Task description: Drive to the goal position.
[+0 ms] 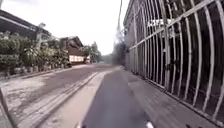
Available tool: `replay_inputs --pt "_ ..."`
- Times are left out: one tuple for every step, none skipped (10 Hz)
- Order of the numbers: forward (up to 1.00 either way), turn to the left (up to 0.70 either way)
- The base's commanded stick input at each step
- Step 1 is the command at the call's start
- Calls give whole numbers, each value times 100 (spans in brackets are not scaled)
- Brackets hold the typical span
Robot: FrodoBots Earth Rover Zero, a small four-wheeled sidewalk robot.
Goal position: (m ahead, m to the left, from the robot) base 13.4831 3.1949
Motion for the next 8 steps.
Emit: replay_inputs --pt "70 6" --pt "70 1" --pt "70 1" --pt "70 1" --pt "70 1" --pt "70 1" --pt "70 1" --pt "70 1"
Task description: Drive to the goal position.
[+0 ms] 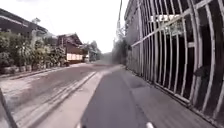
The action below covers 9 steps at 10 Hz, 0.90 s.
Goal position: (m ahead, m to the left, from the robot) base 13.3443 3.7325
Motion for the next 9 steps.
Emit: replay_inputs --pt "70 1" --pt "6 2" --pt "5 2" --pt "5 2" --pt "5 2" --pt "5 2" --pt "5 2" --pt "7 3" --pt "17 24"
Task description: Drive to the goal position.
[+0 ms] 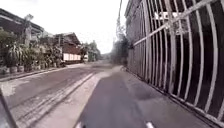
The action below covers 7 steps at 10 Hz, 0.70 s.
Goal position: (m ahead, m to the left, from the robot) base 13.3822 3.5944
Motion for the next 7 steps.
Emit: replay_inputs --pt "67 15" --pt "70 14" --pt "70 10" --pt "70 2" --pt "70 1" --pt "70 1" --pt "70 1"
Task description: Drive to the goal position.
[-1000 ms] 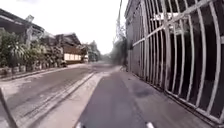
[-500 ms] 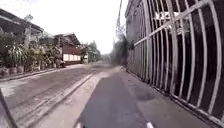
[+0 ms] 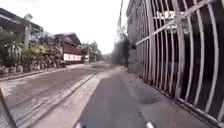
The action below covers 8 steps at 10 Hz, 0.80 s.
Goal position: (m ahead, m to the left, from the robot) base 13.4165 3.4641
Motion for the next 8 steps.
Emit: replay_inputs --pt "70 1" --pt "70 1" --pt "70 1" --pt "70 1" --pt "70 2" --pt "70 13" --pt "70 14" --pt "70 14"
